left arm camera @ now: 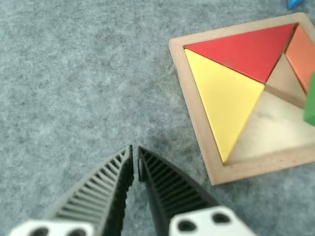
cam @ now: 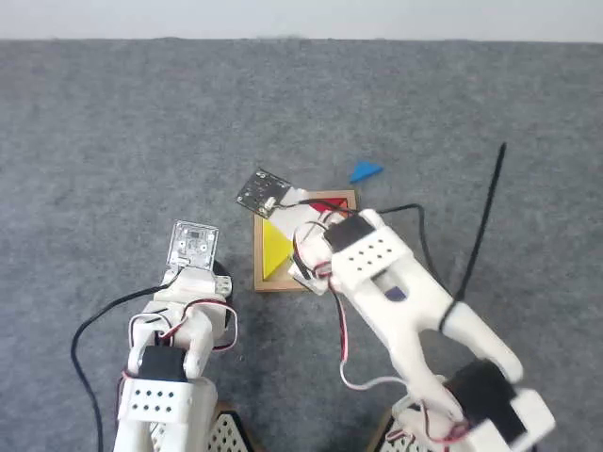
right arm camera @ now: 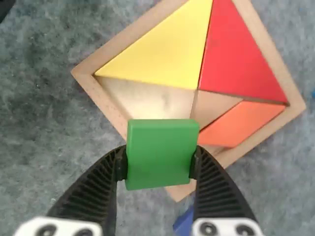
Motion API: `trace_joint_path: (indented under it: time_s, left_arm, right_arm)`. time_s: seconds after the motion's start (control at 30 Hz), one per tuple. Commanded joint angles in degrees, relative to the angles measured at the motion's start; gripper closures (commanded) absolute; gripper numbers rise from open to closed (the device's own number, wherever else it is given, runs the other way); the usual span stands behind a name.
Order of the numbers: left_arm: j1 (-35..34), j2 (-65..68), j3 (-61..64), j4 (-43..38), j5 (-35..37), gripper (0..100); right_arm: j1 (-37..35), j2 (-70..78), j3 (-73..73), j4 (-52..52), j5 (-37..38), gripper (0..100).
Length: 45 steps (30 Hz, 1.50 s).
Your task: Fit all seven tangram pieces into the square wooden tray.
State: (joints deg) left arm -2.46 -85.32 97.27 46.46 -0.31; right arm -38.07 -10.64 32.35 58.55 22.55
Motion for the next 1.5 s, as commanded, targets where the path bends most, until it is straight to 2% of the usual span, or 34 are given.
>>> trace_joint_path:
  time_s: [0.0, 0.27, 0.57, 0.87, 1.0, 1.3, 1.47]
  left_arm:
    - [-0.2, -0.7, -0.5, 0.3, 0.4, 98]
    - [-0.2, -0.7, -0.5, 0.3, 0.4, 98]
    - [-0.2, -0.7, -0.5, 0.3, 0.4, 98]
    - [-0.2, -0.7, -0.5, 0.3, 0.4, 98]
    - [-0.2, -0.7, -0.5, 0.3, 0.4, 98]
    - [-0.2, -0.7, -0.5, 0.3, 0.4, 98]
    - [-0.2, -0.7, -0.5, 0.3, 0.4, 98]
  right_arm:
    - [-0.7, 5.5, -8.9, -1.0, 1.8, 93.2]
    - [-0.7, 18.5, -14.7, -1.2, 5.2, 93.1]
    - [-0.7, 19.9, -14.8, -1.1, 7.1, 92.4]
    - [-0.7, 19.8, -14.9, -1.2, 6.8, 65.0]
    - [-0.8, 19.7, -14.9, -1.2, 6.9, 63.8]
    - [-0.2, 4.8, -12.0, 3.5, 4.7, 66.2]
    - [4.4, -6.5, -6.4, 4.3, 4.7, 66.3]
